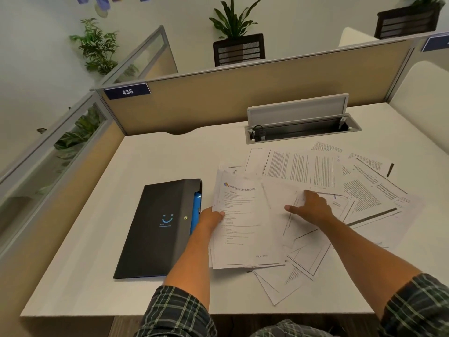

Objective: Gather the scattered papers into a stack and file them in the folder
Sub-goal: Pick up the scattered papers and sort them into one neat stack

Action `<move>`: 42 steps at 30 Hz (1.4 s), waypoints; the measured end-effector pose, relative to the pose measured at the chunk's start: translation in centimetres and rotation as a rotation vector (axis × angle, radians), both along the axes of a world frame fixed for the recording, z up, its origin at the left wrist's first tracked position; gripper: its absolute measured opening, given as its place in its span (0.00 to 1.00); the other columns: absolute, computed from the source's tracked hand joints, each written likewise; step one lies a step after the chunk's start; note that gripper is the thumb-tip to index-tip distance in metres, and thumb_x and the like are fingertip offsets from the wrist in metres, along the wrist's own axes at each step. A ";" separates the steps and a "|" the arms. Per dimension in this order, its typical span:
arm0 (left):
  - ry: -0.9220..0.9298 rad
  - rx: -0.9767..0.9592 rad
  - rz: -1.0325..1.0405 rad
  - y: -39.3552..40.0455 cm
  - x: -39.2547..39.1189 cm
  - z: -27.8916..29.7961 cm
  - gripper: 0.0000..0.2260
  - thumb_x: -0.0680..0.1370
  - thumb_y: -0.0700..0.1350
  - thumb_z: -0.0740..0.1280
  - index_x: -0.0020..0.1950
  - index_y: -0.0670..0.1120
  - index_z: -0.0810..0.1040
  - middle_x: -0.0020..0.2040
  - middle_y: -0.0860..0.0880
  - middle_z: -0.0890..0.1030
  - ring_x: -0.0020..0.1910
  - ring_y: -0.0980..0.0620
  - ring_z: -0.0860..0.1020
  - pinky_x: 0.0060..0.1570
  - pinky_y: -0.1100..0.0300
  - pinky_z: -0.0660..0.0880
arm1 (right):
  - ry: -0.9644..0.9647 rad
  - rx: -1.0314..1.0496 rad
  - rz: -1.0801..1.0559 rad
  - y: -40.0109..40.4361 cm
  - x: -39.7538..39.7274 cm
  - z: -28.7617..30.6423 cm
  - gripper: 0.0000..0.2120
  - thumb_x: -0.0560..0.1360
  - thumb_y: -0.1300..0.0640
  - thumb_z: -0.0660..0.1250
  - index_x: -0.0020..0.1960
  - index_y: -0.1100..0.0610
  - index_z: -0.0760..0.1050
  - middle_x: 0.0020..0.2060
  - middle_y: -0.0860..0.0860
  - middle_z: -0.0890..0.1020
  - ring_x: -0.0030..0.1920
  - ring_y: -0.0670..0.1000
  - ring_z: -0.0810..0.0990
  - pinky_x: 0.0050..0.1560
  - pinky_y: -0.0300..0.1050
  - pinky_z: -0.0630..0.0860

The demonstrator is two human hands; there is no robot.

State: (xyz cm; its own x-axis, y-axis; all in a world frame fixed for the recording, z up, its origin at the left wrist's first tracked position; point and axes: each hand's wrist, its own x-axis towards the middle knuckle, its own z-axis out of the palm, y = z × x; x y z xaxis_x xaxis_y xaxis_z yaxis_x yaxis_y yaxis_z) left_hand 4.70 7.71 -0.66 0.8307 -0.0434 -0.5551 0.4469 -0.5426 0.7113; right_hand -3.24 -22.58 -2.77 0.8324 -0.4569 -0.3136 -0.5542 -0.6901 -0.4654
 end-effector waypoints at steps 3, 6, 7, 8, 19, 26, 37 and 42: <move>-0.023 0.025 -0.016 0.0 -0.1 -0.4 0.20 0.83 0.43 0.63 0.75 0.40 0.69 0.72 0.42 0.74 0.68 0.43 0.72 0.55 0.62 0.67 | -0.049 0.125 -0.026 0.6 0.8 0.3 0.46 0.69 0.39 0.79 0.76 0.60 0.63 0.72 0.59 0.72 0.71 0.62 0.71 0.68 0.59 0.71; -0.028 0.036 -0.022 0.0 0.0 -0.6 0.19 0.83 0.43 0.63 0.74 0.41 0.71 0.71 0.42 0.75 0.67 0.43 0.74 0.55 0.61 0.69 | -0.126 0.277 -0.170 0.8 1.2 0.8 0.52 0.68 0.48 0.82 0.81 0.60 0.56 0.75 0.60 0.70 0.74 0.63 0.69 0.74 0.62 0.66; -0.025 0.037 -0.019 0.0 0.0 -0.6 0.19 0.83 0.43 0.63 0.73 0.41 0.71 0.70 0.42 0.75 0.67 0.43 0.74 0.55 0.61 0.70 | -0.153 0.311 -0.219 0.8 1.2 0.9 0.51 0.68 0.49 0.83 0.81 0.59 0.57 0.74 0.60 0.72 0.73 0.63 0.71 0.73 0.63 0.67; -0.022 0.036 -0.014 0.0 0.0 -0.7 0.19 0.83 0.42 0.63 0.73 0.40 0.71 0.70 0.42 0.76 0.66 0.43 0.74 0.55 0.61 0.70 | -0.187 0.323 -0.258 0.7 1.1 0.9 0.49 0.68 0.50 0.83 0.80 0.57 0.60 0.71 0.58 0.75 0.71 0.63 0.73 0.72 0.62 0.67; -0.064 -0.047 0.014 -0.3 0.4 -0.5 0.19 0.82 0.43 0.64 0.72 0.42 0.73 0.67 0.45 0.78 0.56 0.49 0.75 0.58 0.58 0.72 | -0.417 0.367 -0.197 0.1 0.9 1.7 0.12 0.79 0.56 0.71 0.56 0.65 0.81 0.48 0.62 0.85 0.48 0.64 0.83 0.50 0.63 0.83; -0.066 -0.186 0.177 -1.0 0.9 0.5 0.16 0.82 0.41 0.64 0.69 0.42 0.75 0.58 0.45 0.81 0.51 0.49 0.77 0.53 0.55 0.77 | -0.895 0.684 -0.635 -0.9 1.2 5.3 0.07 0.78 0.56 0.73 0.54 0.56 0.81 0.46 0.52 0.84 0.51 0.57 0.85 0.52 0.56 0.84; -0.112 -0.353 0.203 -2.9 0.9 1.2 0.16 0.81 0.39 0.65 0.69 0.43 0.76 0.54 0.49 0.81 0.56 0.46 0.79 0.63 0.48 0.76 | -1.148 1.470 -0.372 0.4 0.5 11.9 0.15 0.82 0.61 0.66 0.68 0.54 0.74 0.51 0.51 0.85 0.53 0.53 0.86 0.48 0.50 0.84; -0.090 -0.442 0.266 -4.0 1.0 1.9 0.14 0.80 0.40 0.68 0.66 0.42 0.78 0.52 0.48 0.83 0.52 0.47 0.80 0.63 0.48 0.76 | -1.059 1.612 -0.236 -0.2 -1.0 10.8 0.15 0.81 0.61 0.63 0.66 0.53 0.75 0.52 0.51 0.86 0.56 0.55 0.85 0.50 0.54 0.84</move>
